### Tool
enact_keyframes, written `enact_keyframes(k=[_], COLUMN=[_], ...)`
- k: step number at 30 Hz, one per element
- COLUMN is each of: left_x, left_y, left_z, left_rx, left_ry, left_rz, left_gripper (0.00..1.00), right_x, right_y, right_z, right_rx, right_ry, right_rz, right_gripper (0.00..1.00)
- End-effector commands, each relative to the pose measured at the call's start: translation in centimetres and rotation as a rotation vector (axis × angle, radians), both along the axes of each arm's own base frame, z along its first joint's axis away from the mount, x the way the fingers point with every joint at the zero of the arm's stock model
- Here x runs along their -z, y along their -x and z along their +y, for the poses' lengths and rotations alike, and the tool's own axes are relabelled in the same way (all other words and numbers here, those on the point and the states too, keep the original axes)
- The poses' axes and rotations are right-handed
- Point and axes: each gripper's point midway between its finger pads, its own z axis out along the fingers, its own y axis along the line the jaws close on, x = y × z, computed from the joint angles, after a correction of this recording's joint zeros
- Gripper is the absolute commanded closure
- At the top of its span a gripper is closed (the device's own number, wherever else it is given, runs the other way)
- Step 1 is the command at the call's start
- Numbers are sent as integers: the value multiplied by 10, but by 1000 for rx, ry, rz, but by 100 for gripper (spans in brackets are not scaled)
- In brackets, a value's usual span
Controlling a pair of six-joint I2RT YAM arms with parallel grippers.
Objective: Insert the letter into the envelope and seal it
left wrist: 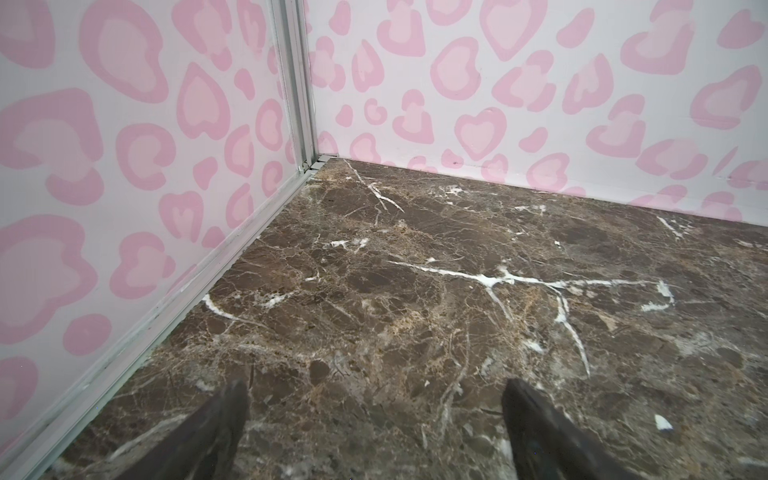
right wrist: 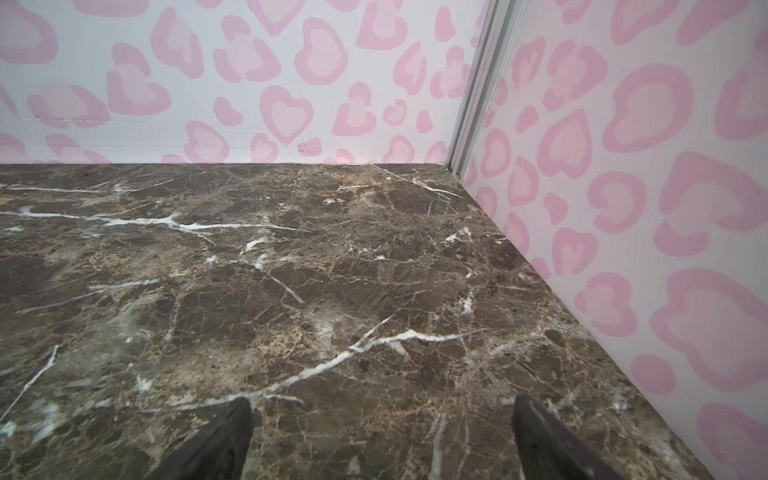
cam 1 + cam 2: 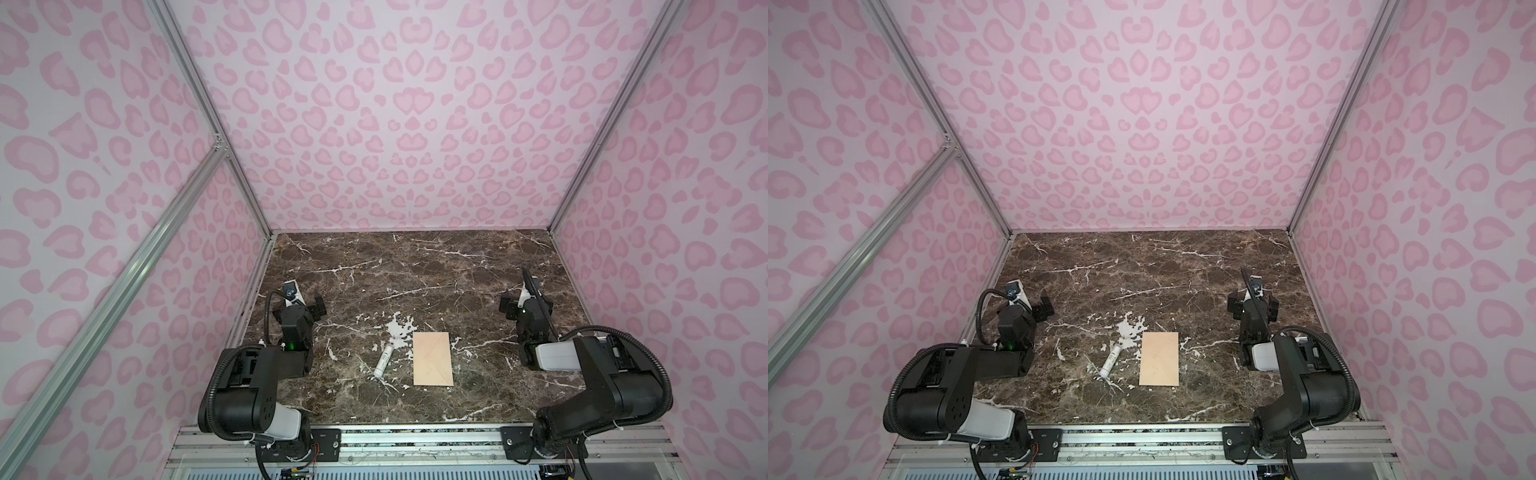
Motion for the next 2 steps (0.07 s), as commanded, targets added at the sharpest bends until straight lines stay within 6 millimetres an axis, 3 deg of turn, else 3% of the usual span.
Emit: enact_keyframes(k=[1,2], left_x=[-7,-7], left_y=[-3,-3], left_z=[1,1], left_rx=[-1,-2], left_ry=[-12,-11], left_rz=[-21,-22], left_gripper=[2,2], right_x=[-3,-3], right_y=[-1,-1], right_z=[-1,-1], right_rx=[5,4], right_ry=[-5,-5], right_rz=[-14,-14], right_gripper=[0,0])
